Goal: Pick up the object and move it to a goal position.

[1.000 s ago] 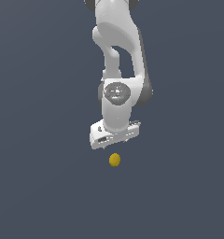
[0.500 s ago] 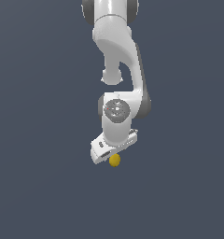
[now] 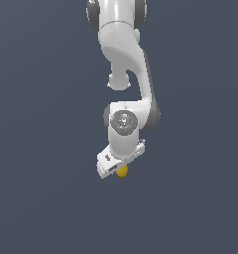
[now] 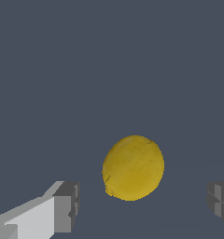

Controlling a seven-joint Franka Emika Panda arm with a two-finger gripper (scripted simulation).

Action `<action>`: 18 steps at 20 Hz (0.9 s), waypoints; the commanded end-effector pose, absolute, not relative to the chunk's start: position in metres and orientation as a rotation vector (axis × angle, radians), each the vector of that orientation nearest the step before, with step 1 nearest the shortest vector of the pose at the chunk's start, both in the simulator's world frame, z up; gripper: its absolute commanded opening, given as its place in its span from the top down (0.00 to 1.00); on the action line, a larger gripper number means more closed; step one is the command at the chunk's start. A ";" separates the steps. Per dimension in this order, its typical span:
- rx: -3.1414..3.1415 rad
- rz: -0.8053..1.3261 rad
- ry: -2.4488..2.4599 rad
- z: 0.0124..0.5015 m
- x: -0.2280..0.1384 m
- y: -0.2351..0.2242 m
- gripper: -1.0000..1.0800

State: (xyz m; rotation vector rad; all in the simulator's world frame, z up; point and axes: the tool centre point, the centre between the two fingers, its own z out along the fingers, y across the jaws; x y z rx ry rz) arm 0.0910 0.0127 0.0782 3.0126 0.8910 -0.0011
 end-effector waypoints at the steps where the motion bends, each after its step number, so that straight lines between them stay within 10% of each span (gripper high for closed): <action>1: 3.012 -0.001 0.892 0.075 0.091 0.013 0.04; 16: 3.010 0.000 0.898 0.028 0.092 0.013 0.04; 17: 3.010 0.000 0.898 0.028 0.092 0.013 1.00; 18: 3.010 0.000 0.898 0.028 0.092 0.013 1.00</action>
